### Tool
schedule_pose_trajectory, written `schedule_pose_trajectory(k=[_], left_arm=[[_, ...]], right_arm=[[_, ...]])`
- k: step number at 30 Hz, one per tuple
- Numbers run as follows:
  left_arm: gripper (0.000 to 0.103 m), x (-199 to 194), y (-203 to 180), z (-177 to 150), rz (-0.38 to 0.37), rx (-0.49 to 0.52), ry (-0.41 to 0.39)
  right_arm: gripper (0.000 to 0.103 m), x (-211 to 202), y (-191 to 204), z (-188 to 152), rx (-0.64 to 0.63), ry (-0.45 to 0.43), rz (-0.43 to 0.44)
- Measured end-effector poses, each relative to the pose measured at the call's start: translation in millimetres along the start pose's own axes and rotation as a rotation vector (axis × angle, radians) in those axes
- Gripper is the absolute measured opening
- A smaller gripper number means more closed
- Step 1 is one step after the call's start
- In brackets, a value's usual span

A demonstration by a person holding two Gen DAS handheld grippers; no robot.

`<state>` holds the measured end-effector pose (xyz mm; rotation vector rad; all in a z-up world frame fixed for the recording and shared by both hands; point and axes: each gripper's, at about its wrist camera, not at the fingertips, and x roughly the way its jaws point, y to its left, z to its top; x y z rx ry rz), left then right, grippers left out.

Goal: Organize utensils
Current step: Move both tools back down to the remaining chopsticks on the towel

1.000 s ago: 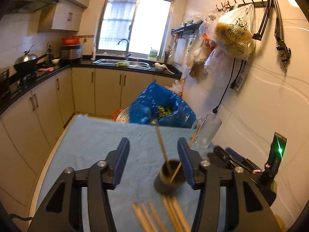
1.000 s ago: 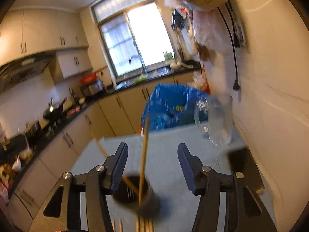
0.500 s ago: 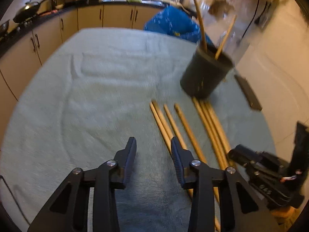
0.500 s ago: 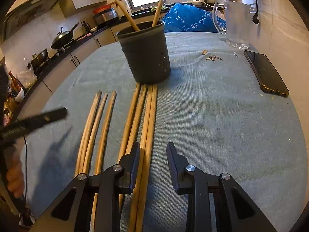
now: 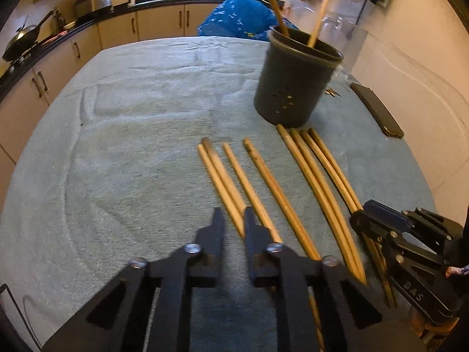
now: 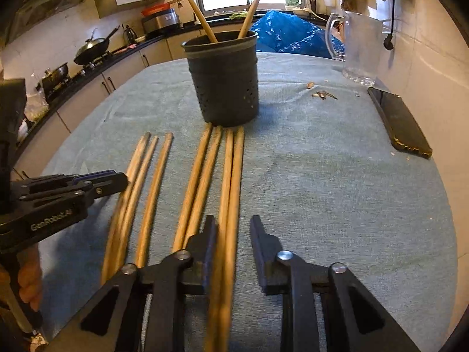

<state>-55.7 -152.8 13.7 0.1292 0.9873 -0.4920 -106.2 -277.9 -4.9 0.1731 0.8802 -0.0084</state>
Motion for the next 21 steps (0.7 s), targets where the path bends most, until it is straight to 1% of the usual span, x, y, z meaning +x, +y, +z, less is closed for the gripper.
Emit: schedule_pose_trajectory(k=[2, 3, 6, 10, 11, 13, 15, 17, 19, 21], left_arm=[[0.004, 0, -4, 1, 0.011, 0.024, 0.004], [0.002, 0, -5, 0, 0.021, 0.037, 0.004], [0.0, -1, -1, -4, 0.038, 0.044, 0.02], [0.0, 1, 6, -7, 0.027, 0.022, 0.026], [0.0, -1, 6, -6, 0.013, 0.013, 0.026], [0.0, -6, 7, -5, -0.04, -0.015, 0.008], [0.0, -7, 6, -3, -0.048, -0.022, 0.005], [0.0, -6, 5, -2, -0.048, -0.026, 0.002], [0.0, -6, 5, -2, -0.043, -0.036, 0.004], [0.001, -8, 9, -3, -0.056, -0.057, 0.009]], right_arm=[[0.022, -1, -2, 0, 0.008, 0.004, 0.007], [0.021, -2, -3, -1, 0.009, 0.006, 0.001], [0.019, -4, -8, -3, 0.019, 0.009, -0.006], [0.018, -5, -14, -3, 0.038, 0.009, -0.012], [0.018, -5, -15, -3, 0.039, 0.01, -0.013], [0.018, -6, -13, -3, 0.035, 0.011, -0.014], [0.016, -6, -10, -5, 0.018, 0.018, 0.022], [0.015, -7, -7, -6, 0.012, 0.026, 0.036], [0.015, -8, -12, -6, 0.04, 0.032, 0.038], [0.015, -11, -26, -7, 0.102, 0.04, 0.027]])
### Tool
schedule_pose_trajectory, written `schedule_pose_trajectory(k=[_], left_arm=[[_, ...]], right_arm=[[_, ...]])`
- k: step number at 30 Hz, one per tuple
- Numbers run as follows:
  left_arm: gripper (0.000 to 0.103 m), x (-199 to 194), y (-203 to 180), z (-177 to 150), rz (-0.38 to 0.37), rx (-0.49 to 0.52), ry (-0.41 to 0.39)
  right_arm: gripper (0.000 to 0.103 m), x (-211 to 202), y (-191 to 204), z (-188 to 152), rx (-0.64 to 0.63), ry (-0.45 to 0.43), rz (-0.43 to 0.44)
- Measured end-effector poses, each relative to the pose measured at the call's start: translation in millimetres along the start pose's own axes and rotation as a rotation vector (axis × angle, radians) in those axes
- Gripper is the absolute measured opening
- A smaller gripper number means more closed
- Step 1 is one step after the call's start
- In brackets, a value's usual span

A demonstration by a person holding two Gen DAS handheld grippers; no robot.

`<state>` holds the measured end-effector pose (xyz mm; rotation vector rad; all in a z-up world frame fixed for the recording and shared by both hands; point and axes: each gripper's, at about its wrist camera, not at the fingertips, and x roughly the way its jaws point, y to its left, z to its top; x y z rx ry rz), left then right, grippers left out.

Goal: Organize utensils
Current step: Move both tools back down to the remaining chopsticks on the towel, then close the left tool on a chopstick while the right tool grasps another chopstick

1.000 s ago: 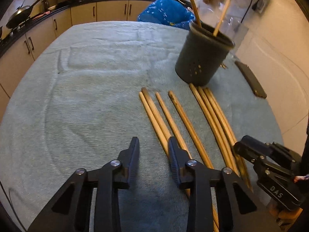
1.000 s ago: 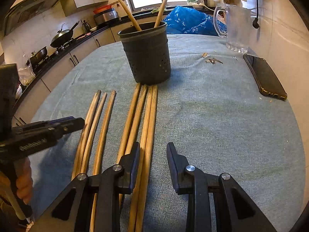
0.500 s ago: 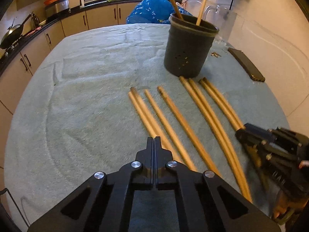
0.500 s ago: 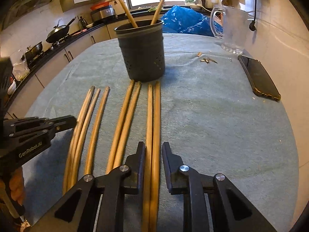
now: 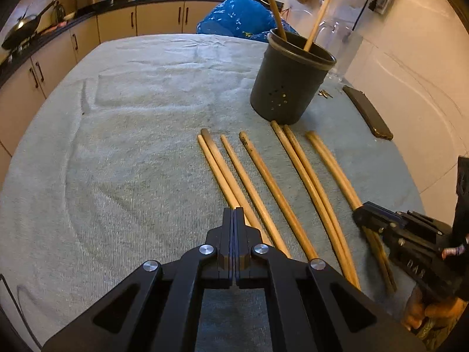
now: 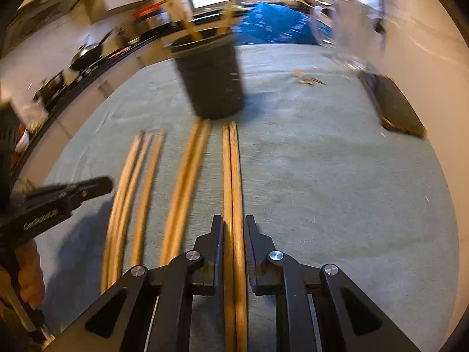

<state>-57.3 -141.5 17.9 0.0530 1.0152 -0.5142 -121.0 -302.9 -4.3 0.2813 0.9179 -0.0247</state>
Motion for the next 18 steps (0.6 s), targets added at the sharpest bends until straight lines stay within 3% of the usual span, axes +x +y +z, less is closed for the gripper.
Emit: schedule_pose_trajectory(k=[2, 5, 8, 18], left_arm=[[0.001, -5, 3, 0, -0.016, -0.015, 0.0], [0.005, -16, 4, 2, -0.027, -0.027, -0.019], [0.005, -28, 0, 5, -0.052, -0.032, -0.046], [0.005, -30, -43, 18, -0.129, 0.014, -0.025]], right_arm=[[0.016, -6, -18, -1, 0.077, 0.005, -0.023], [0.03, -17, -45, -3, 0.171, -0.002, -0.031], [0.032, -22, -64, -2, 0.232, -0.025, 0.001], [0.024, 12, -45, 40, 0.04, 0.003, -0.042]])
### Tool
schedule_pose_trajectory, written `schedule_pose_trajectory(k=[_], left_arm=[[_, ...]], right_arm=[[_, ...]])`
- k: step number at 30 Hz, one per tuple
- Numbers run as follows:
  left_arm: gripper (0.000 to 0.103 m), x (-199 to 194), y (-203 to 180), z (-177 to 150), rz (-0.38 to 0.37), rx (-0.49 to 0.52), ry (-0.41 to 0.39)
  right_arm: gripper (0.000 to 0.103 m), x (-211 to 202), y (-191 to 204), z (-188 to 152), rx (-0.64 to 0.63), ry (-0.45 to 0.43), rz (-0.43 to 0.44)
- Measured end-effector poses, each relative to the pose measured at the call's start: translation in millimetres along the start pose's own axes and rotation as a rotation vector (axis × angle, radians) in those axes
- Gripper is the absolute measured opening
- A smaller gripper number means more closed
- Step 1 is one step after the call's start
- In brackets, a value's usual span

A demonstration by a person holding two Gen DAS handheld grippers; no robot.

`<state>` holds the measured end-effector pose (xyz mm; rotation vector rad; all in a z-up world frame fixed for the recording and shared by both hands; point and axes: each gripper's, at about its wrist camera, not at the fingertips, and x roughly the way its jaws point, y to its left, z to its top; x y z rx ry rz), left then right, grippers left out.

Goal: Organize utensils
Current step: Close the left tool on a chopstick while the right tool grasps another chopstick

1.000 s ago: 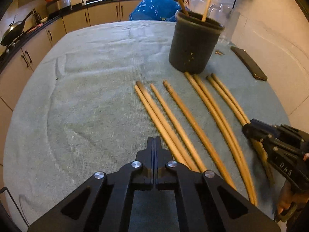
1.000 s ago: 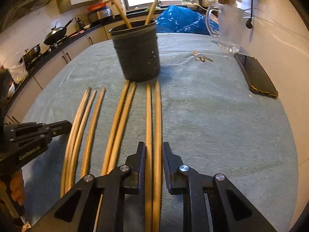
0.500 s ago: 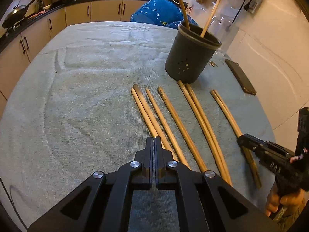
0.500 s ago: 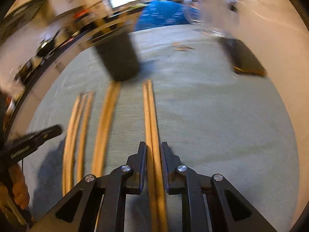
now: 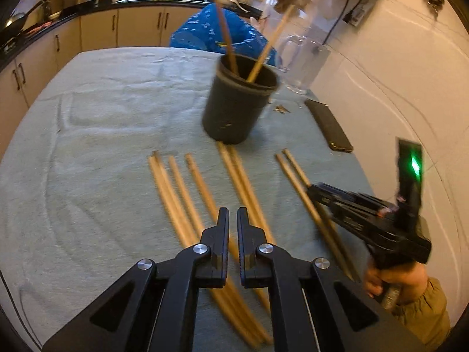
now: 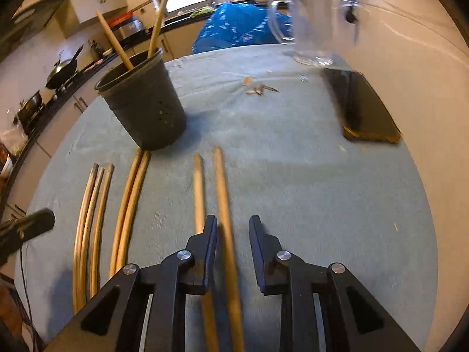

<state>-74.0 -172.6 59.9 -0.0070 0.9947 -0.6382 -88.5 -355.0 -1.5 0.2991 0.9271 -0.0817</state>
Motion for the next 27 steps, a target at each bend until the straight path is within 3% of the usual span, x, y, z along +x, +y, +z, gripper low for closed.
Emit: schedule_pose_trajectory(k=[4, 6, 12, 16, 21, 27], left_arm=[[0.005, 12, -24, 9, -0.009, 0.021, 0.02], [0.005, 20, -37, 15, -0.023, 0.027, 0.041], [0.005, 64, -72, 34, 0.007, 0.05, 0.126], [0.009, 100, -94, 49, 0.089, 0.102, 0.169], [0.013, 131, -100, 61, 0.175, 0.117, 0.204], [0.013, 144, -98, 68, 0.205, 0.132, 0.227]], right_arm=[[0.02, 15, 4, 15, -0.054, 0.007, -0.034], [0.007, 17, 0, 19, -0.059, 0.014, -0.051], [0.007, 1, -46, 10, 0.052, 0.02, -0.065], [0.007, -14, -67, -2, 0.091, 0.023, -0.049], [0.007, -21, -74, -8, 0.106, 0.036, -0.019], [0.008, -17, -84, -4, 0.133, 0.055, 0.038]])
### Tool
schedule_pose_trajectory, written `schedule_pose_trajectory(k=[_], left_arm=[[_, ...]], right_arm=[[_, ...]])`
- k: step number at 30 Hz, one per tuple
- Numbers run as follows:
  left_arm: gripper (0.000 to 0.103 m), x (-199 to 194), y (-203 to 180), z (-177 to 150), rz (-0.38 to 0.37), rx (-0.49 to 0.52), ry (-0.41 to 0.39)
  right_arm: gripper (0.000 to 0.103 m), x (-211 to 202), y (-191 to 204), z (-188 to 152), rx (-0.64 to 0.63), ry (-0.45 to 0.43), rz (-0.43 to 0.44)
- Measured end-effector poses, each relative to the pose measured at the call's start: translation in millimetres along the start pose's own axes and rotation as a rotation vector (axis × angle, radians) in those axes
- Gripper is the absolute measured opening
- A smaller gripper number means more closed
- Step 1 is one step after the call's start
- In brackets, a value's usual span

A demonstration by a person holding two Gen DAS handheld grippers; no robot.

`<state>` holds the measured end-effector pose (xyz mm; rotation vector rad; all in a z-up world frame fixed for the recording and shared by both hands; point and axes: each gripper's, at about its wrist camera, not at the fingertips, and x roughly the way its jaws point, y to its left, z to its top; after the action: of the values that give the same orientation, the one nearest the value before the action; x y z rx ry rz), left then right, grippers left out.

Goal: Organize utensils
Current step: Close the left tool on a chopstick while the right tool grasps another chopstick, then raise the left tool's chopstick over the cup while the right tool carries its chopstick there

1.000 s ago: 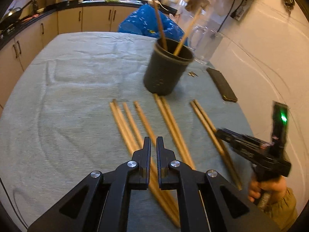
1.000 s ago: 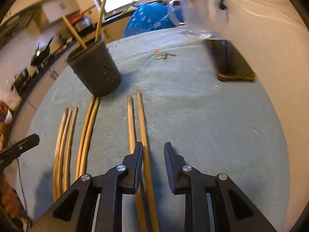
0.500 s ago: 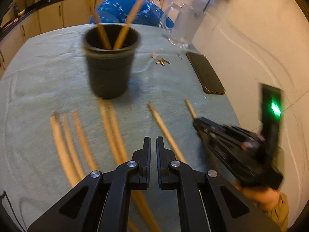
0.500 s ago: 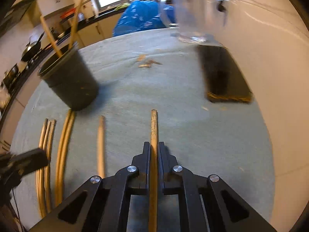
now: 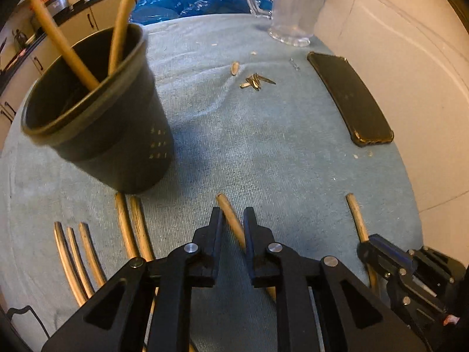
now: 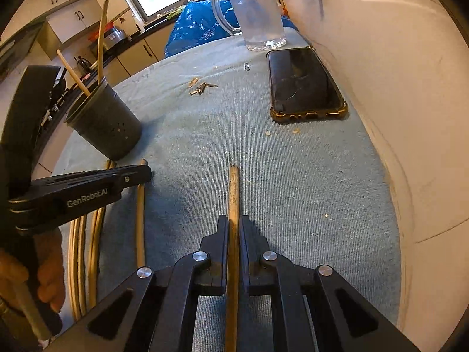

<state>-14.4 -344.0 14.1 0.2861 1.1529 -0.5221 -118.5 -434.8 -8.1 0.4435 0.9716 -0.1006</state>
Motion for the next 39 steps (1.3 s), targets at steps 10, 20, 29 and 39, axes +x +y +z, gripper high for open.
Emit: schedule_pose_trajectory(k=[10, 20, 29, 39], left_arm=[[0.012, 2, -2, 5, -0.017, 0.028, 0.004], [0.006, -30, 10, -9, -0.109, -0.017, -0.051], [0.006, -108, 33, -41, -0.199, -0.035, -0.21], [0.006, -209, 58, -95, -0.196, -0.022, -0.475]], right_arm=[[0.008, 12, 12, 23, -0.047, 0.047, -0.059], [0.007, 33, 25, 53, -0.104, 0.128, -0.133], [0.007, -24, 35, 36, -0.074, -0.054, -0.065], [0.007, -116, 79, 5, -0.089, -0.308, 0.022]])
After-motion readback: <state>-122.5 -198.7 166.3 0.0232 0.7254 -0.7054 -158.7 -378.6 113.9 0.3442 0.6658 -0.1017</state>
